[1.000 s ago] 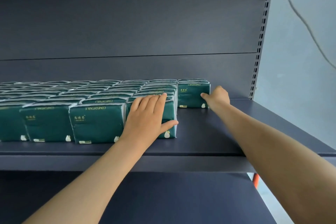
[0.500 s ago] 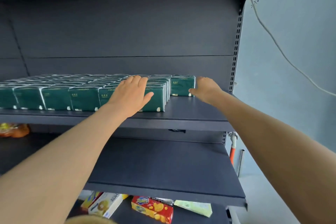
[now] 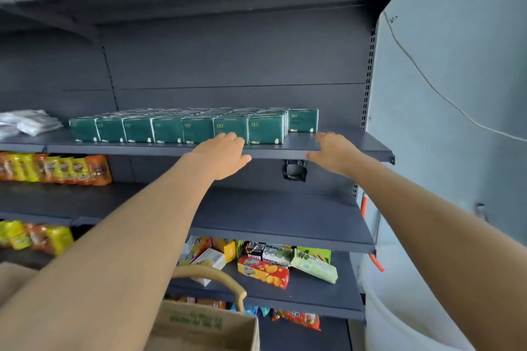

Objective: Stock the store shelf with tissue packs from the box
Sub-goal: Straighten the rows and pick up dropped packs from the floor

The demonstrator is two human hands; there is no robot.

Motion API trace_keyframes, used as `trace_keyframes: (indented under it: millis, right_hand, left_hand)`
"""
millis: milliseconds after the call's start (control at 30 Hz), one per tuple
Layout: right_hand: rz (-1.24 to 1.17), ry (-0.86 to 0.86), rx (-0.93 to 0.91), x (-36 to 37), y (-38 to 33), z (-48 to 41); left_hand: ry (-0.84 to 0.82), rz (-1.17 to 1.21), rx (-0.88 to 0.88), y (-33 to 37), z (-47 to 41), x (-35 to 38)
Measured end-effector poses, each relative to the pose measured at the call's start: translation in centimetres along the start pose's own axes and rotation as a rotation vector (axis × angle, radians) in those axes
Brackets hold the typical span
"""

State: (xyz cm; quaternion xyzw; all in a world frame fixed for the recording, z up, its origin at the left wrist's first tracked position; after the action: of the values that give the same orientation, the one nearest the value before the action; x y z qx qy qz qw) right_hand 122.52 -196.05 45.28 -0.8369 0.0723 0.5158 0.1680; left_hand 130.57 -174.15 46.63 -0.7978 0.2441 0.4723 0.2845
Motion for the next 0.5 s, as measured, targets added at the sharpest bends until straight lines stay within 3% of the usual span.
trace_keyframes:
  millis: [233, 500]
  right_hand:
    - [0.025, -0.104, 0.015, 1.1, -1.6, 10.7]
    - [0.104, -0.295, 0.0, 8.4, 1.4, 18.6]
  left_hand:
    - [-0.08, 0.138, -0.086, 1.9, 10.6, 1.5]
    - [-0.153, 0.258, -0.136, 7.0, 18.6, 8.6]
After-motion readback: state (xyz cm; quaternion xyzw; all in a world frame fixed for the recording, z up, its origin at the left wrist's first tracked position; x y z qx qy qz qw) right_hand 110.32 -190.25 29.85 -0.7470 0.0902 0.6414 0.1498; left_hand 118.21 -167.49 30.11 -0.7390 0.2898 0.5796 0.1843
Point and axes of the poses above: each hand's wrist, its own z-axis away from the middle knuckle, its own x-axis out of the palm, y = z × x, the point moved 1 cm from there along -z, towards the middle knuckle, and after that the axes turned 8 degrees about y, right-handed, at the moved point
